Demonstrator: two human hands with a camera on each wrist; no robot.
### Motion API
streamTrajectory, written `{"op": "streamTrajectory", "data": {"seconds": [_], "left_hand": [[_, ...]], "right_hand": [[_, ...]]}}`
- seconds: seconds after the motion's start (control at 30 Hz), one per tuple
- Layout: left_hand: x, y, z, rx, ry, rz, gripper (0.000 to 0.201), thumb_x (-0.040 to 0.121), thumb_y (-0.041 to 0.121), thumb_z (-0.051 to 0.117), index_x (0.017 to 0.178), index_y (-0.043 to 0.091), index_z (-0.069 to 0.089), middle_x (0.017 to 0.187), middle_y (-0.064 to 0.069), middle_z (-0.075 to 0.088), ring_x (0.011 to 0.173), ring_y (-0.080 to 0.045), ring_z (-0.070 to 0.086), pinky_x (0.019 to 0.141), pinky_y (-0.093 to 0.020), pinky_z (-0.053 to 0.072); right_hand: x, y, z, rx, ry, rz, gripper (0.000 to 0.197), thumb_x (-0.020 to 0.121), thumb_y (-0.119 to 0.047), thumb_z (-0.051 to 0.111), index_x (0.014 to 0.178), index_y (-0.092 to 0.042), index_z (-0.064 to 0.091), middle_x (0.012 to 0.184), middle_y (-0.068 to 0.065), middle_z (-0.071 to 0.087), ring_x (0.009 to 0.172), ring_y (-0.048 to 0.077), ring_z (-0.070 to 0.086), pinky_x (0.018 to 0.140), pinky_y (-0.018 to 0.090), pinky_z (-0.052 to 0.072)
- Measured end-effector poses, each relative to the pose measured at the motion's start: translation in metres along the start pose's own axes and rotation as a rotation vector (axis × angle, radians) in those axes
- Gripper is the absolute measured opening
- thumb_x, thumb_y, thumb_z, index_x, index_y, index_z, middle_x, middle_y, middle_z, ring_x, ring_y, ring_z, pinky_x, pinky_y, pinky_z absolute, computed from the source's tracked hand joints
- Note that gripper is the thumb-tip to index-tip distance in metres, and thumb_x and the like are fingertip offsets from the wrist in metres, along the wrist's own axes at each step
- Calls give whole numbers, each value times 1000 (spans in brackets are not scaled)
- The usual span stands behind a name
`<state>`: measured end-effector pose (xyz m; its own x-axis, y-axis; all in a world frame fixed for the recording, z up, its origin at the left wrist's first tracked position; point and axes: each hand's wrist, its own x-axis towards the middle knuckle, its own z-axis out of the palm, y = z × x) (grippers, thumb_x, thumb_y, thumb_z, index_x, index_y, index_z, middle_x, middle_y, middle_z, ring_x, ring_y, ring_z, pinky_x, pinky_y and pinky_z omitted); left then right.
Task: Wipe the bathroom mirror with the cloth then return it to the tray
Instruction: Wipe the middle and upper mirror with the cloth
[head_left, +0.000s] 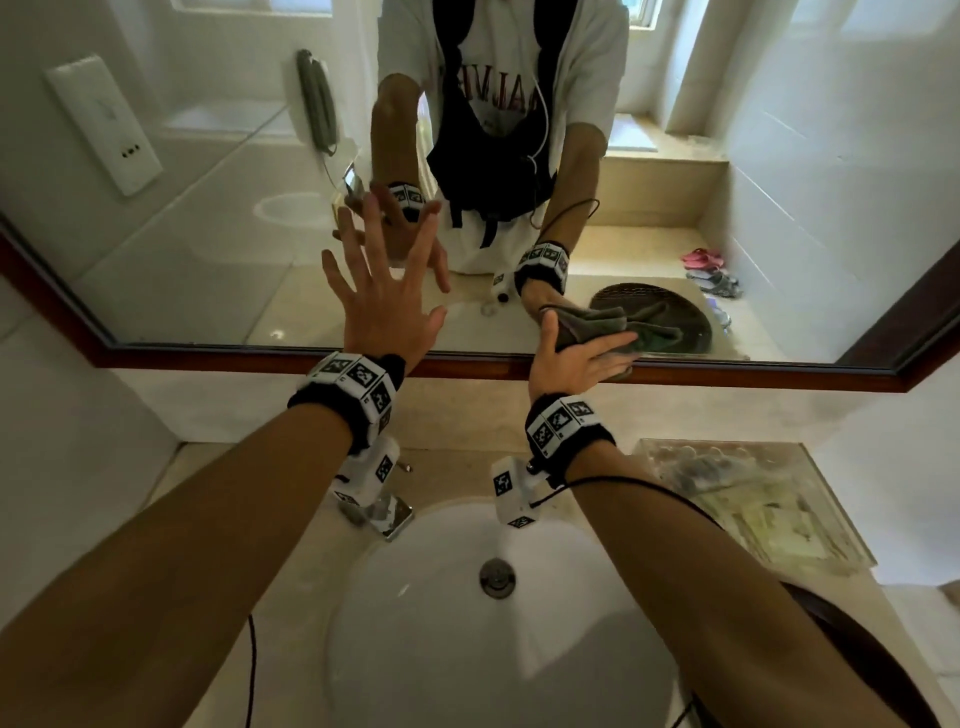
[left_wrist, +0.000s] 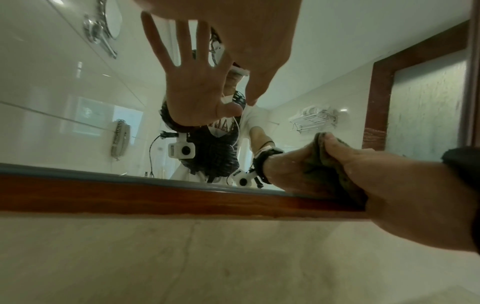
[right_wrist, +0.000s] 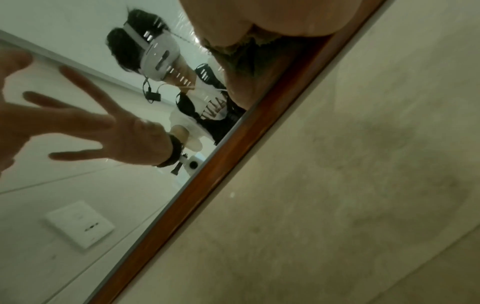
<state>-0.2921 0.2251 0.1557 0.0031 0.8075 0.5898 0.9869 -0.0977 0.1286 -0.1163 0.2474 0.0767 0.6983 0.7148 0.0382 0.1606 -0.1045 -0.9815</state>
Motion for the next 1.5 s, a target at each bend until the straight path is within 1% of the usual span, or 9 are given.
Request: {"op": "streamTrajectory", "data": {"seconds": [0.2,0.33,0.5,0.67,0.87,1.03,1.2,1.37,1.5], "left_hand": [[3,-64,-15,35,-8,-20,110,72,49,75,150,40,-2,157,-27,-6,142,-48,-7,109,-69,11],[6,-81,-18,26,-7,-33,107,73,49,75,151,39,1,157,-26,-6,142,-47,-7,107,-70,14],[10,-71,-14,-47,-17,-88,110,72,52,75,150,41,-2,157,-24,-11,142,-46,-11,103,-74,19],[9,-69,-13,-69,-28,-105,110,73,54,74,149,43,-5,157,-23,-13,142,-46,-12,102,-74,21],[9,-68,-11,-101,-31,-112,109,75,48,74,148,45,-7,157,-20,-17,142,-44,-16,102,-74,21],[8,-75,-13,-58,-34,-86,109,76,34,76,148,45,-5,158,-18,-15,143,-43,-13,103,-72,23],[7,-94,-18,-22,-82,-35,120,67,7,72,148,47,-7,157,-15,-20,144,-37,-16,103,-74,17],[2,-129,-21,-33,-69,-133,118,69,3,69,146,49,-8,157,-17,-20,143,-39,-17,101,-76,16],[-2,-162,-25,31,-26,-149,121,69,10,74,147,46,-11,158,-20,-13,143,-43,-10,99,-75,22]], "right_hand": [[-80,-22,69,-17,-103,3,116,83,-58,62,150,5,-9,154,36,-14,145,47,-10,120,49,-2],[-85,-28,76,-5,-135,69,117,84,-57,61,149,1,-16,154,33,-19,145,43,-16,120,48,-6],[-58,-50,50,52,-86,214,112,87,-62,53,150,-5,-20,157,28,-19,147,41,-11,120,49,-3],[-7,-69,-8,-37,28,335,106,88,-73,38,153,-6,-13,160,26,-3,147,41,6,118,49,5],[28,-85,-54,-51,141,384,103,88,-75,33,154,-4,-2,159,24,12,145,40,20,118,45,15],[9,-74,-24,13,159,373,103,89,-72,37,154,-6,-6,159,25,8,146,39,17,119,46,12],[-37,-64,27,35,98,336,104,89,-68,42,153,-4,-9,159,28,2,147,41,10,119,47,8],[-95,-70,87,87,41,281,108,88,-60,53,152,-2,-10,158,31,-6,147,43,0,119,48,1],[-139,-81,124,150,-69,310,112,86,-60,57,151,-5,-16,158,28,-14,147,40,-10,119,47,-5]]}}
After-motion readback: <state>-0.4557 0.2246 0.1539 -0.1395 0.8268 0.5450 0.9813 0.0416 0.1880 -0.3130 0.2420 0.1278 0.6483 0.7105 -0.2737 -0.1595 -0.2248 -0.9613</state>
